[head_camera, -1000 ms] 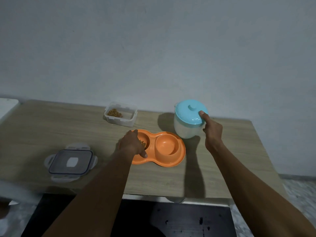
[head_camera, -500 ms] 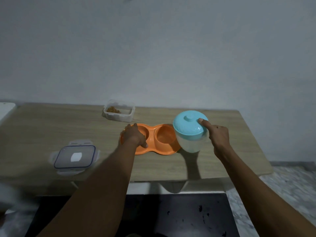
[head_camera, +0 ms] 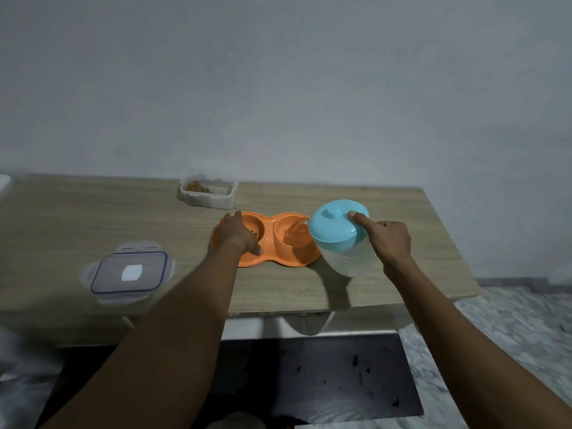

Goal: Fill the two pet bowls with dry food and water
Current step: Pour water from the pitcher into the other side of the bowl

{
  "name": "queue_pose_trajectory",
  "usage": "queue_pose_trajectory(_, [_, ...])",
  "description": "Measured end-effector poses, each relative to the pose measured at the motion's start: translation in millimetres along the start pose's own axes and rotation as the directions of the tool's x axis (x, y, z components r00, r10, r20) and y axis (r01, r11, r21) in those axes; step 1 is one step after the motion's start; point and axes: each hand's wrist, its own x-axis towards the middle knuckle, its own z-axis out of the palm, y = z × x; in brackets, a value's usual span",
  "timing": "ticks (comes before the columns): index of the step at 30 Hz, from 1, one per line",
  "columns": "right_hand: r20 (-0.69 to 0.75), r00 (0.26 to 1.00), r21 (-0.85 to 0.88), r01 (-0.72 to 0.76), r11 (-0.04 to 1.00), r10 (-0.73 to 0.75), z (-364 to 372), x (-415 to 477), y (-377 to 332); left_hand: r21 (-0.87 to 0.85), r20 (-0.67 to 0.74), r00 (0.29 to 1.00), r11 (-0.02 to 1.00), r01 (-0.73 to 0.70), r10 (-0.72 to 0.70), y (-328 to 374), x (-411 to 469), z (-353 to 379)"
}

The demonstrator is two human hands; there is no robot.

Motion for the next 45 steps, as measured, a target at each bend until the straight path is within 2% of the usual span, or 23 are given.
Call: queue_pose_trajectory(45, [-0.026, 0.999, -0.007, -0.032, 0.999, 0.032, -13, -10, -8, 0.05, 0.005, 1.0, 0.999, 0.005, -0.006, 2, 1, 4])
